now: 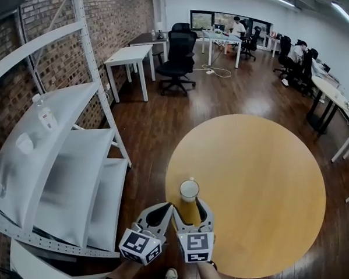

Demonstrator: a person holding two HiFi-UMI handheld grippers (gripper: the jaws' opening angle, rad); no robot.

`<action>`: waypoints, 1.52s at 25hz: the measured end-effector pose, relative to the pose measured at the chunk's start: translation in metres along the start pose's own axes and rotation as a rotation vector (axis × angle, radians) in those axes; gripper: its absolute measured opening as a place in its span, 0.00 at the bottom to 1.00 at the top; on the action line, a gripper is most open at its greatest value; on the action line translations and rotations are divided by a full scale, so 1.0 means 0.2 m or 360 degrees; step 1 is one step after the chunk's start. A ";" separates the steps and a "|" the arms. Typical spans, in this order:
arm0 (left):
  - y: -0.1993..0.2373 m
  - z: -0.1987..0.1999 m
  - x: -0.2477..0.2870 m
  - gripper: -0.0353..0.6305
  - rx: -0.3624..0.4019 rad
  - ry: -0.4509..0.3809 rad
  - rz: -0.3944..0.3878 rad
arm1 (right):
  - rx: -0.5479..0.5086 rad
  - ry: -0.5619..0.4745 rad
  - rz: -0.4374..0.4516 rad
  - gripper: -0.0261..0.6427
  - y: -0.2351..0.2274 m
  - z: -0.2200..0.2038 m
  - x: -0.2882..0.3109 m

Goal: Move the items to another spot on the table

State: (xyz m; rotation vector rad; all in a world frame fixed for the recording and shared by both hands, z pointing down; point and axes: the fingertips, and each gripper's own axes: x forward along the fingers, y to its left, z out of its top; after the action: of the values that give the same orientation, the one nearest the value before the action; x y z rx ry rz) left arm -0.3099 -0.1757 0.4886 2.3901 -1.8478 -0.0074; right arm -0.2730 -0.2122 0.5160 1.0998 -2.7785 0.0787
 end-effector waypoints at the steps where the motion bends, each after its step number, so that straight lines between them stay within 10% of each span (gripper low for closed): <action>1: 0.02 -0.02 0.02 0.06 -0.0006 0.0014 -0.0003 | 0.0015 0.0021 -0.0011 0.52 -0.02 -0.04 0.03; 10: 0.13 -0.19 0.18 0.06 -0.0023 0.0115 -0.0044 | 0.0145 0.0192 -0.0139 0.68 -0.22 -0.36 0.30; 38: 0.30 -0.34 0.27 0.06 -0.0009 0.0229 -0.0031 | 0.0100 0.0217 -0.0061 0.64 -0.23 -0.53 0.59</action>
State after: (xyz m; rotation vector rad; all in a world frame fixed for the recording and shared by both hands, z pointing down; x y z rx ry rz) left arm -0.3495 -0.2359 0.5655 2.3377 -1.7581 0.1534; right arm -0.3136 -0.3156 0.6387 1.1169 -2.6500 0.2289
